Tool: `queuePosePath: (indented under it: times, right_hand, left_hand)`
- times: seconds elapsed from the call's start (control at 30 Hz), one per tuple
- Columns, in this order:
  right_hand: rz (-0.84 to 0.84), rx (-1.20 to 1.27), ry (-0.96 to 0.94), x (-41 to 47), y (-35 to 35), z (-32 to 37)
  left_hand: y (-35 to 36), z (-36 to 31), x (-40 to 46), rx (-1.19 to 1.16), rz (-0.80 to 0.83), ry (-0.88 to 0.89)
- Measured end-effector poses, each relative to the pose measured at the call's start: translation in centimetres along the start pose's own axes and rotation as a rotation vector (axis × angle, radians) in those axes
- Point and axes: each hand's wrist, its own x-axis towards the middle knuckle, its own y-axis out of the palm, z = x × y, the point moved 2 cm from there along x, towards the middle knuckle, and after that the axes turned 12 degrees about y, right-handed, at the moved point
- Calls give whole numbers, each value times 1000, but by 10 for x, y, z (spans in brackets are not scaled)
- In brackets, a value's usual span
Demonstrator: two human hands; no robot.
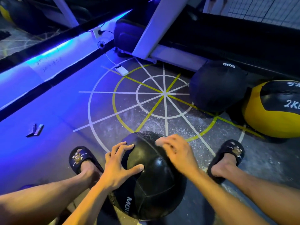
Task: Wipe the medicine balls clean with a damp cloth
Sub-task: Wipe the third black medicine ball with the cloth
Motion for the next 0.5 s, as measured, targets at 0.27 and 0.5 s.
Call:
queuePosePath:
  times: [0.27,0.5]
  right_hand:
    - [53,-90,30,13,12,40]
    - [126,-131,450,59,-6,-20]
  left_hand:
    - [5,-1,-3,8,4,-1]
    - [8,-10,1,34,49,18]
